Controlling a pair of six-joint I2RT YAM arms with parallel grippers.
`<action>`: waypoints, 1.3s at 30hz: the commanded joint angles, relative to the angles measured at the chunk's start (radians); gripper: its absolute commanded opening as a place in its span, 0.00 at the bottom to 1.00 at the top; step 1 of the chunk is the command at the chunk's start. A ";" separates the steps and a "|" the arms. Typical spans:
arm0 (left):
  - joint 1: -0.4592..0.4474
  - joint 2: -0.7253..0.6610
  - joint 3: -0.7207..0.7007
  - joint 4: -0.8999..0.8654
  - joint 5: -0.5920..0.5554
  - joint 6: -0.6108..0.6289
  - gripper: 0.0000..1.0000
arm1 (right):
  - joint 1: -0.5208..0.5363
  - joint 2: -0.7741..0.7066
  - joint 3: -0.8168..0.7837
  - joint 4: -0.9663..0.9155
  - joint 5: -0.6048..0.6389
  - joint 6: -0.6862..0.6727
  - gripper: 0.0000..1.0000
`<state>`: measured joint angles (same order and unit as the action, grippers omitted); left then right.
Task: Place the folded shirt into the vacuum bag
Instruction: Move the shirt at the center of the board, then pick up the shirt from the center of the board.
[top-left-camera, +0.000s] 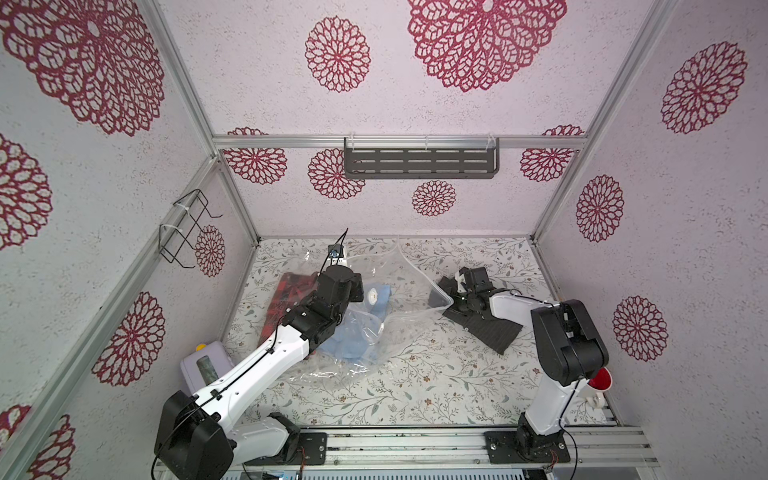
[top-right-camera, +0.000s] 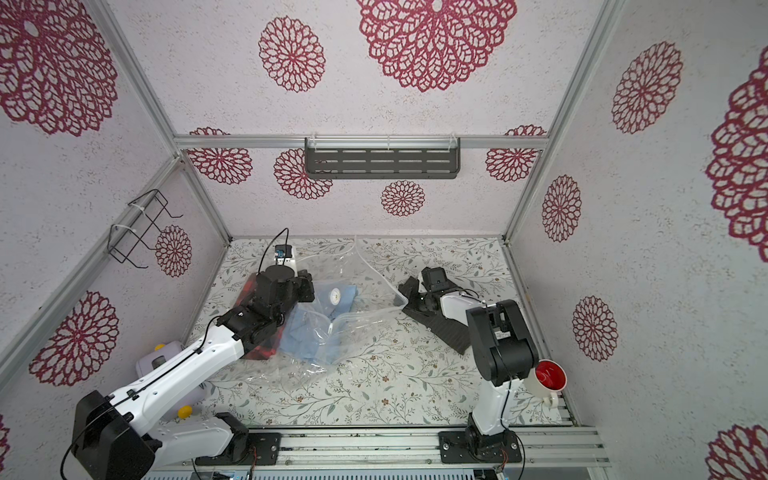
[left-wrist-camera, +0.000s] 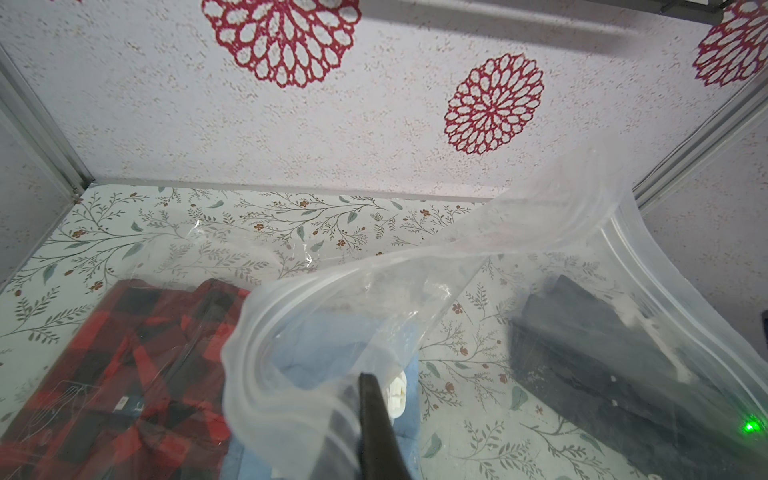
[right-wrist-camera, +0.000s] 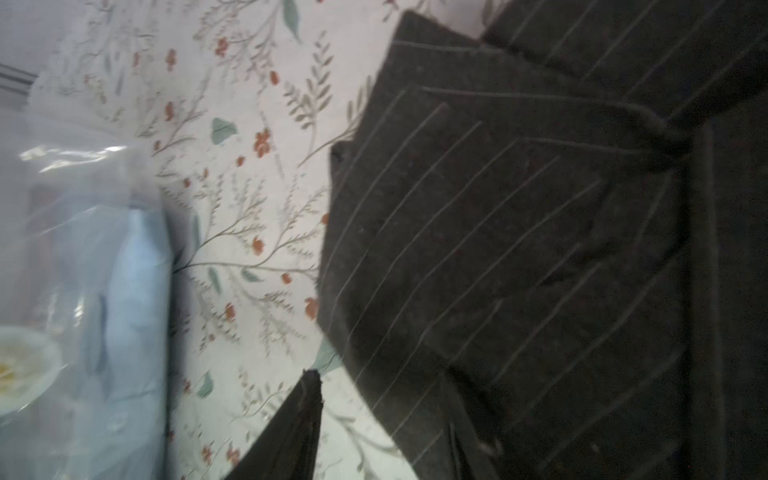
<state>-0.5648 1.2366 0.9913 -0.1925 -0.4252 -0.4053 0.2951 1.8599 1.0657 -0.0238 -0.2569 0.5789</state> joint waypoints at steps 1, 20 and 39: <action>0.014 -0.028 -0.013 0.009 -0.020 -0.006 0.01 | -0.009 0.054 0.067 0.027 0.112 0.074 0.49; -0.088 0.231 0.056 0.140 0.159 -0.047 0.00 | -0.194 -0.187 -0.119 0.134 0.154 0.145 0.51; -0.227 0.599 0.242 0.211 0.261 -0.076 0.00 | -0.203 -0.125 0.120 -0.259 0.069 -0.501 0.60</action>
<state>-0.7876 1.8290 1.2228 0.0116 -0.1905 -0.4667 0.0570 1.7100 1.1442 -0.2161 -0.1711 0.2104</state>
